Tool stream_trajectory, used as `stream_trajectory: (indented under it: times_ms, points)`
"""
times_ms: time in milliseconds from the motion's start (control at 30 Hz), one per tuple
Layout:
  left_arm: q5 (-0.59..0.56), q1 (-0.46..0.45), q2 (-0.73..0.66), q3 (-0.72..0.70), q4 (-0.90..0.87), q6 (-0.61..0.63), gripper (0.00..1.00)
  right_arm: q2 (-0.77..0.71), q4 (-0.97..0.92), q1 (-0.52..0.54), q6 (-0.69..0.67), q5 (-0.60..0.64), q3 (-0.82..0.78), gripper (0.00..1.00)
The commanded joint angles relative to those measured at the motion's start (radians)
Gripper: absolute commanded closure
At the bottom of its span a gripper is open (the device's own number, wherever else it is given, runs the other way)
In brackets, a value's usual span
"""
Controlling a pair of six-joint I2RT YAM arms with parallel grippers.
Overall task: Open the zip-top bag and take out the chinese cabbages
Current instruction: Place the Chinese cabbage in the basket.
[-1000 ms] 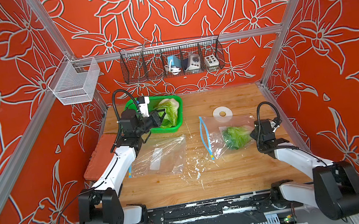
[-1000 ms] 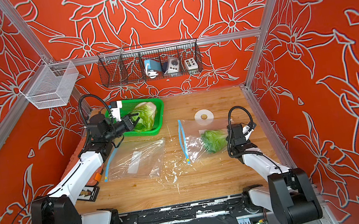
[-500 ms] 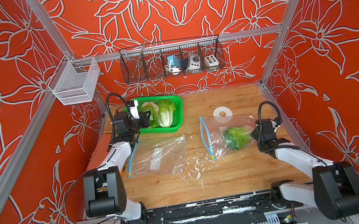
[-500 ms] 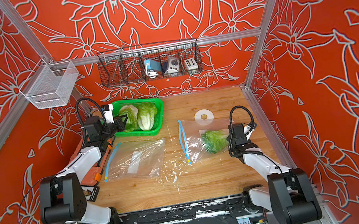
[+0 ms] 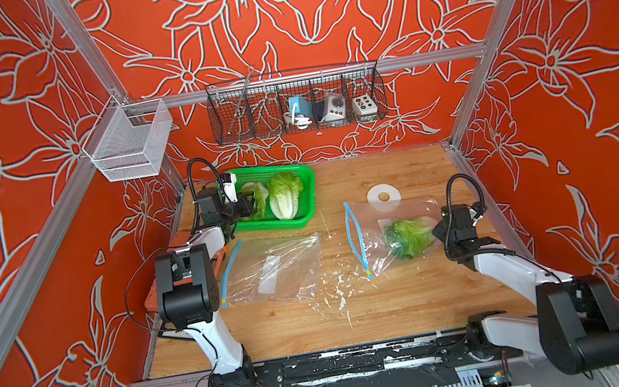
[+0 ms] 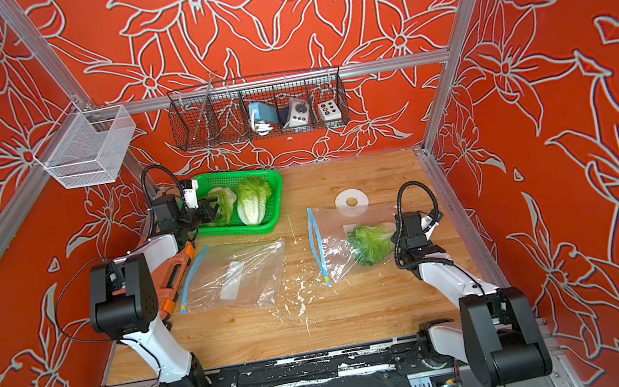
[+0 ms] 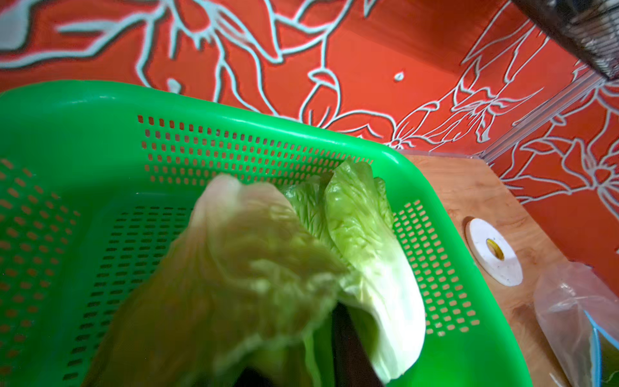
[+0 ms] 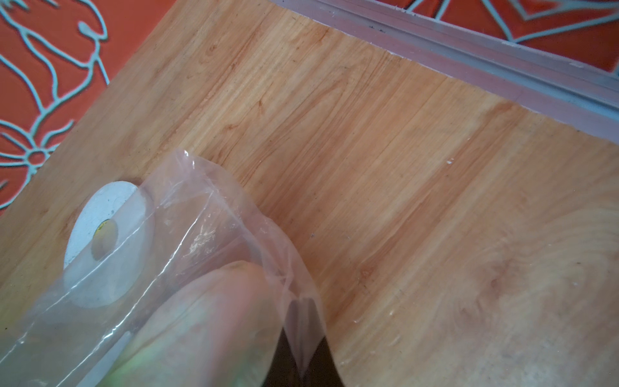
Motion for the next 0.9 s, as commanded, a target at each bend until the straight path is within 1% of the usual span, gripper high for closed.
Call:
stream_trajectory:
  times_ms: [0,100,167,233,367,467,633,733,867]
  points:
    - [-0.053,0.001,-0.053,-0.003,-0.032,-0.002,0.51,0.012,0.004,-0.007,-0.006,-0.008,0.037,1.00]
    - [-0.114,0.001,-0.104,-0.010,-0.098,0.021,0.39,0.020,0.011,-0.009,-0.009,-0.014,0.037,1.00]
    - [-0.155,0.001,-0.138,-0.012,-0.140,0.034,0.35,0.022,0.012,-0.009,-0.007,-0.018,0.036,1.00]
    - [-0.196,0.001,-0.172,-0.008,-0.183,0.040,0.32,0.021,0.013,-0.012,-0.006,-0.020,0.035,1.00]
    - [-0.248,0.001,-0.235,-0.008,-0.239,-0.002,0.27,0.024,0.020,-0.011,-0.008,-0.022,0.039,1.00]
    - [-0.279,0.000,-0.248,0.001,-0.247,0.011,0.27,0.031,0.020,-0.012,-0.013,-0.029,0.047,1.00]
    - [-0.312,-0.001,-0.168,0.107,-0.347,0.075,0.27,0.033,0.023,-0.012,-0.013,-0.034,0.049,1.00]
    - [-0.321,-0.001,-0.053,0.251,-0.502,0.158,0.25,0.036,0.022,-0.014,-0.016,-0.036,0.053,1.00]
    - [-0.381,-0.011,0.083,0.427,-0.691,0.259,0.23,0.042,0.024,-0.017,-0.015,-0.043,0.056,1.00]
